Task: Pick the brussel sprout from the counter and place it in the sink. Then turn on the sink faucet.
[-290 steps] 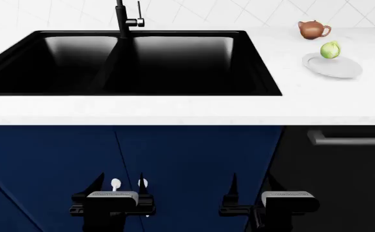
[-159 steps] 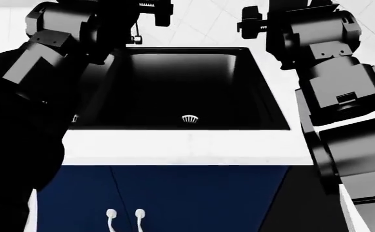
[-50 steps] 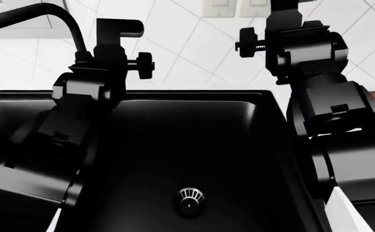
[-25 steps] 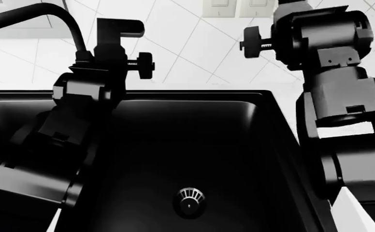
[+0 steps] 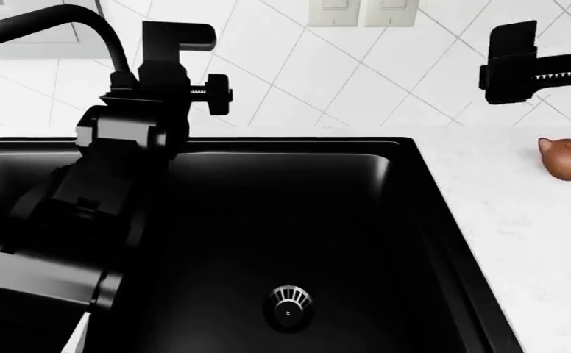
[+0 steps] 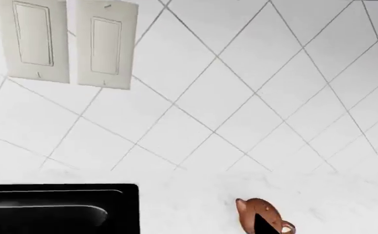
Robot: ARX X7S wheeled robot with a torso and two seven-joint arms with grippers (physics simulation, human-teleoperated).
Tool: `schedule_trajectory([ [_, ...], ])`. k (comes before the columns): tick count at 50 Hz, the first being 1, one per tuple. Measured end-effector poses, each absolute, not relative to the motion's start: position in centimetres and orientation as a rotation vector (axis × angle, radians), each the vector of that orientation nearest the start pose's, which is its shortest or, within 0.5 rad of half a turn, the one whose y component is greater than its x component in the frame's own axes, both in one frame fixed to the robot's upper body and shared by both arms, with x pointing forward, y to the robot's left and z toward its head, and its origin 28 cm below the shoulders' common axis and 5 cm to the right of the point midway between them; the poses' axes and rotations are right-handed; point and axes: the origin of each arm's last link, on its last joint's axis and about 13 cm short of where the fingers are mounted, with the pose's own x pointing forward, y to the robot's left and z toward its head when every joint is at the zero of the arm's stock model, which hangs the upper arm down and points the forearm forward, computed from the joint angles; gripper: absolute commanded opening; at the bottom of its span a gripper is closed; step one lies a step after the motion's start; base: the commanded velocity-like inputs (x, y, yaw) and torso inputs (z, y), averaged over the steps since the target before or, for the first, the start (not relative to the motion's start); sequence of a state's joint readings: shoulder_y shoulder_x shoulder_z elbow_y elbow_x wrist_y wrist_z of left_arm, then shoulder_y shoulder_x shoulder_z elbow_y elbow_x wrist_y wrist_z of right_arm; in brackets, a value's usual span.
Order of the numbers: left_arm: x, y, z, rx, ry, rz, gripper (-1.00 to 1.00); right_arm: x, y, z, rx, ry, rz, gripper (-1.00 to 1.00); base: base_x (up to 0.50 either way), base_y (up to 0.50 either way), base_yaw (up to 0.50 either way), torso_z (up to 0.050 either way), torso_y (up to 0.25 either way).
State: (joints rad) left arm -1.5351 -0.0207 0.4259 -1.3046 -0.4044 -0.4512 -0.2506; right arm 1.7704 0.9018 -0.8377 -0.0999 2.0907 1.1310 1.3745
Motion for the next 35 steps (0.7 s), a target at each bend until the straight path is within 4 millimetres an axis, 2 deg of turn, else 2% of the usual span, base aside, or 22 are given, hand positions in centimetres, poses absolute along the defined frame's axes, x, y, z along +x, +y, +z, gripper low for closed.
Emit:
schedule_trajectory([
  [6, 43.3, 20.1, 25.2, 0.069, 0.235, 0.172, 1.0, 18.8, -15.9, 36.8, -0.221, 0.314, -0.175, 1.0, 0.0, 0.0, 0.0, 0.0, 0.0],
  [14, 43.3, 20.2, 25.3, 0.067, 0.233, 0.175, 1.0, 15.6, -16.3, 34.5, -0.231, 0.441, -0.143, 1.0, 0.0, 0.0, 0.0, 0.0, 0.0],
  [23, 43.3, 20.2, 25.3, 0.065, 0.232, 0.178, 1.0, 13.5, -16.7, 32.8, -0.219, 0.529, -0.141, 1.0, 0.0, 0.0, 0.0, 0.0, 0.0],
  [35, 43.3, 20.3, 25.2, 0.063, 0.234, 0.179, 1.0, 11.7, -17.6, 32.1, -0.173, 0.563, -0.178, 1.0, 0.0, 0.0, 0.0, 0.0, 0.0],
])
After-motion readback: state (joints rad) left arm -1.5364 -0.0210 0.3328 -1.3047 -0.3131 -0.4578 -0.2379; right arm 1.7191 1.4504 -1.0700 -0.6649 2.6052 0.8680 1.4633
